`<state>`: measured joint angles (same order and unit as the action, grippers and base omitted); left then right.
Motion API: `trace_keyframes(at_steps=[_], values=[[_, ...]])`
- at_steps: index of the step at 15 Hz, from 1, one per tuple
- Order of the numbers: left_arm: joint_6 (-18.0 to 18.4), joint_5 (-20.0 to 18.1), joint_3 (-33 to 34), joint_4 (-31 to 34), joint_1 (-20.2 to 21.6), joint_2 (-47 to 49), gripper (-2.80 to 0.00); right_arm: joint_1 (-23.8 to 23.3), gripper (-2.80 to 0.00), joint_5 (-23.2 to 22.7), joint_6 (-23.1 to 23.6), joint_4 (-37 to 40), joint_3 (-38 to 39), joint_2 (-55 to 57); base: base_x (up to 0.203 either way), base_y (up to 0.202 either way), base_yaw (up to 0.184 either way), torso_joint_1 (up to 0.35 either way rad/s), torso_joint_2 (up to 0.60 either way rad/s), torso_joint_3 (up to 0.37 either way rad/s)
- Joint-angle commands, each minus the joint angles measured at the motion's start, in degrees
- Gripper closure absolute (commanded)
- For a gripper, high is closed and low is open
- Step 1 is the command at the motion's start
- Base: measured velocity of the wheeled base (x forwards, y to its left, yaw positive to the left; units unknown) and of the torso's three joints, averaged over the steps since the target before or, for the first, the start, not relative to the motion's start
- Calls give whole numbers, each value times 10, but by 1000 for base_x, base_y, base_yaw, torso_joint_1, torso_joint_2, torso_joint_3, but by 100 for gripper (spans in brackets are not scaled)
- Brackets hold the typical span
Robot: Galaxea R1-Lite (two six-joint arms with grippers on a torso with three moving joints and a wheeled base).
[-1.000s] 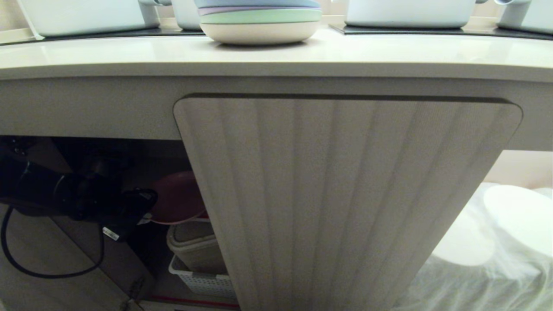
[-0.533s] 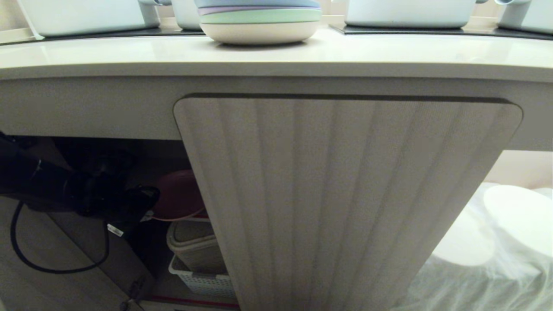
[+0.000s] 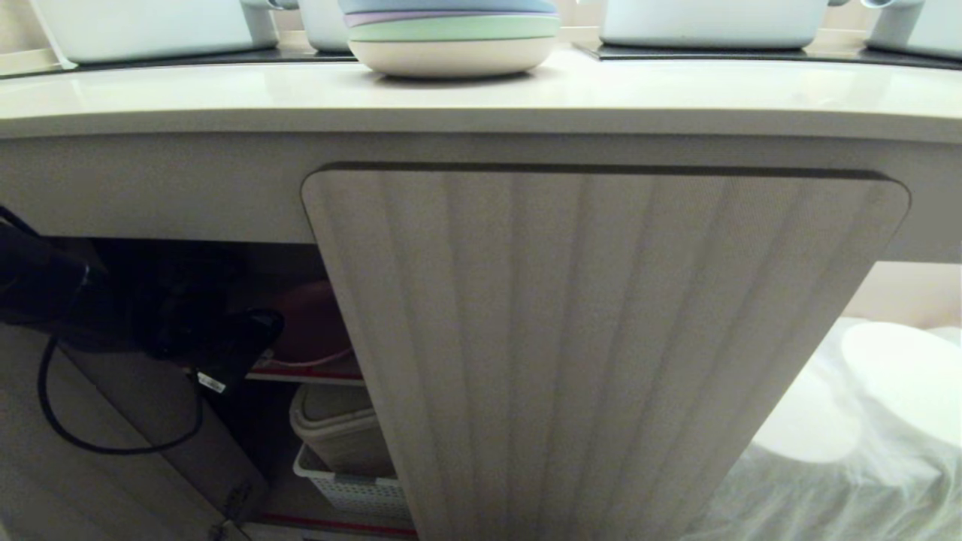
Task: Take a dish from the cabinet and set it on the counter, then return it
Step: Put it back into the cabinet
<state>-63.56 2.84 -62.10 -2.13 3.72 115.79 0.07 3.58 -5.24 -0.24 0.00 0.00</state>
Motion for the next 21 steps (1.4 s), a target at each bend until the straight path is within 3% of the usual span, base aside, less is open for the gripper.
trace_keyframes(at_steps=[1,21], values=[[-3,1,-6,-1,0,10,0,0,0,0,0,0,0,0,0,0,0,0,0,0],[-2,1,-43,0,-6,49,0,0,0,0,0,0,0,0,0,0,0,0,0,0]])
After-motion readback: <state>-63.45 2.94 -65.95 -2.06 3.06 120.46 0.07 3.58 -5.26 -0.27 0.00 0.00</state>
